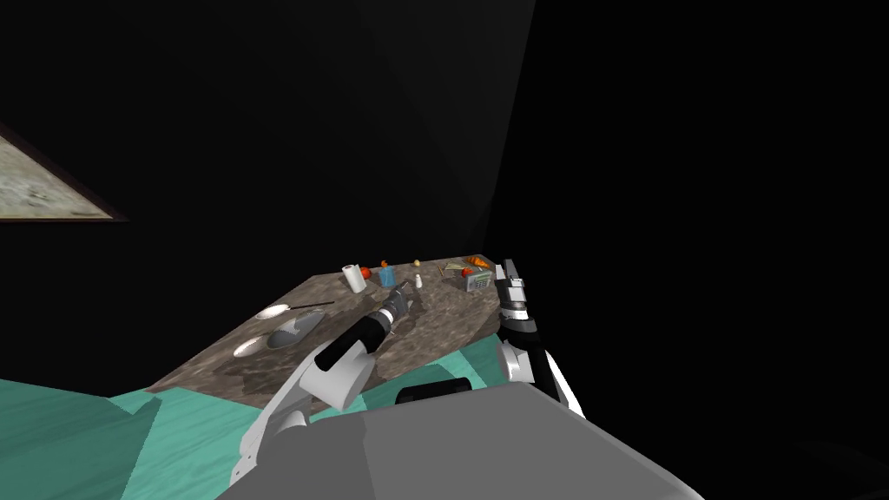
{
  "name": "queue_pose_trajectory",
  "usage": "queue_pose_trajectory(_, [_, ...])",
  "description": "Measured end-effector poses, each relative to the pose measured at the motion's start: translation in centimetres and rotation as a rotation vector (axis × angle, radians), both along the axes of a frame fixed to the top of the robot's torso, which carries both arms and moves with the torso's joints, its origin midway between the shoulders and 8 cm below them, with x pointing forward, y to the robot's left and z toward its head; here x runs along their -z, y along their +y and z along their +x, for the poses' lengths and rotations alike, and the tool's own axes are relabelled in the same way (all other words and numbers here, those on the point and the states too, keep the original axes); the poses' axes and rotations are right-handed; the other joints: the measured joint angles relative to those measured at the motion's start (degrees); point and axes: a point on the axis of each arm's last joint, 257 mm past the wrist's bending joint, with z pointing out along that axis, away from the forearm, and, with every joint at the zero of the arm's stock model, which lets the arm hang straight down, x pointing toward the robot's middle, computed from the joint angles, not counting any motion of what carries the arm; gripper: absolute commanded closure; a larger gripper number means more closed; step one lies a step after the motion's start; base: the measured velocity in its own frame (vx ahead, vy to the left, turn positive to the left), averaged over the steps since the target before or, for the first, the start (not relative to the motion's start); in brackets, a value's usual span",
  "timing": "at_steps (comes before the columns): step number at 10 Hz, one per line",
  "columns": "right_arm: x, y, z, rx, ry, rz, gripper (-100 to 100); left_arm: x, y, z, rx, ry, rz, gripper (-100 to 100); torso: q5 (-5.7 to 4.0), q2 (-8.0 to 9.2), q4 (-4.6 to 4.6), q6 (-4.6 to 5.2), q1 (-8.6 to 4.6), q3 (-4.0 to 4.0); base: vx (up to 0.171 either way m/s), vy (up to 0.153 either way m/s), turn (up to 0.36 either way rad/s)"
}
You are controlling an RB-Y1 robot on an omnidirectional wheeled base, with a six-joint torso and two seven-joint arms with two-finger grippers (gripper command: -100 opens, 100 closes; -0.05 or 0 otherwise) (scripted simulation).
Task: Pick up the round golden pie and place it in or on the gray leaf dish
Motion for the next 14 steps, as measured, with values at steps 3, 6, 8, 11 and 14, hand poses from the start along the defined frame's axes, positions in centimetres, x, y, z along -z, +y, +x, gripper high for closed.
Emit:
queue_pose_trajectory(3, [0.0,0.0,0.0,0.0,0.0,0.0,0,1.6,0.2,0.0,-0.006,0.06,0.025,-100,-0.02,0.0,0.0,0.0,-0.09,0.0,-0.014,0.042,-0.066])
queue_pose_trajectory(6, [0.0,0.0,0.0,0.0,0.0,0.0,0,3.6,0.6,0.1,-0.016,0.133,0.061,-100,0.01,-0.01,0.0,0.01,0.03,-0.01,-0.009,0.061,-0.05])
queue_pose_trajectory(8, [0.0,0.0,0.0,0.0,0.0,0.0,0,4.9,1.1,0.3,-0.026,0.179,0.084,-100,0.0,-0.03,-0.01,0.01,0.0,-0.02,-0.006,0.056,-0.052])
queue_pose_trajectory(11, [0.0,0.0,0.0,0.0,0.0,0.0,0,6.6,1.6,0.0,-0.042,0.245,0.118,-100,0.0,-0.05,-0.01,-0.01,0.0,-0.03,-0.001,0.06,-0.051])
queue_pose_trajectory(14, [0.0,0.0,0.0,0.0,0.0,0.0,0,8.5,2.7,-0.4,-0.063,0.311,0.155,-100,0.0,-0.03,-0.01,0.0,-0.02,-0.02,-0.005,0.05,-0.034])
